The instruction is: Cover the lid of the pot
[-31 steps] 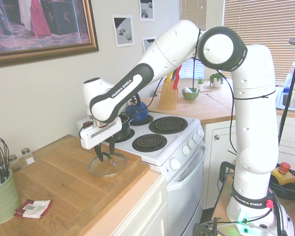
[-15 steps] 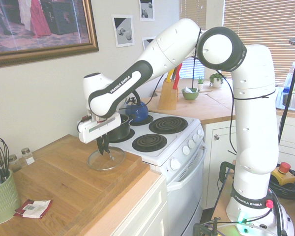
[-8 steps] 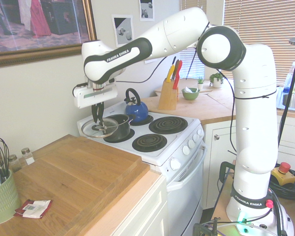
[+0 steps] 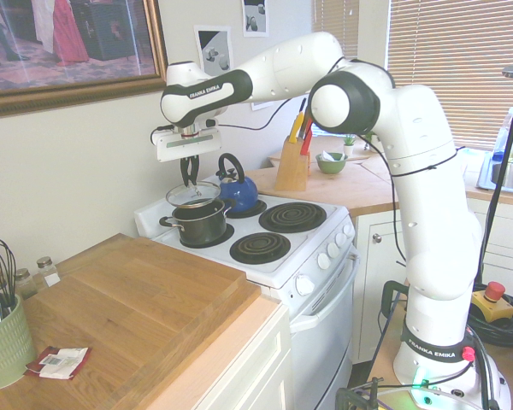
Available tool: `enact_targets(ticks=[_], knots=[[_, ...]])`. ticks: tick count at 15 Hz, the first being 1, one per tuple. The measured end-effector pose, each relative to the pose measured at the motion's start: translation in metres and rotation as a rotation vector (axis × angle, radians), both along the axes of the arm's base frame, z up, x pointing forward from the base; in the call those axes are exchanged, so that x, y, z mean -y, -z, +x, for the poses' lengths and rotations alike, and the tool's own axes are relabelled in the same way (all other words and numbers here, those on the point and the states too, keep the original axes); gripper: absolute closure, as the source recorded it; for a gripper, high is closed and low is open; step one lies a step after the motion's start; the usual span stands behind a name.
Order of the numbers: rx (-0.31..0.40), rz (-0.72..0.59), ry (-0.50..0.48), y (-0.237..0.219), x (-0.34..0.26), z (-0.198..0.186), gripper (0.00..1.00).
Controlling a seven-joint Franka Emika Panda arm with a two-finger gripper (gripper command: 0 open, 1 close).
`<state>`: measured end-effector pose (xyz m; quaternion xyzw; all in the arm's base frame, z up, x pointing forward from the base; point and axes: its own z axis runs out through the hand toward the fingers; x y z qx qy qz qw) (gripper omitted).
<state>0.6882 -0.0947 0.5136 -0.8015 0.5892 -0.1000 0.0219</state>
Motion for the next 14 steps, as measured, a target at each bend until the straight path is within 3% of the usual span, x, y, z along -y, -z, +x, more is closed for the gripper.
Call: enact_targets(ticks=[6, 14], knots=[[-0.030, 0.012, 0.025, 0.027, 0.027, 0.015, 1.00], [-0.046, 0.012, -0.003, 0.042, 0.012, 0.024, 1.00]])
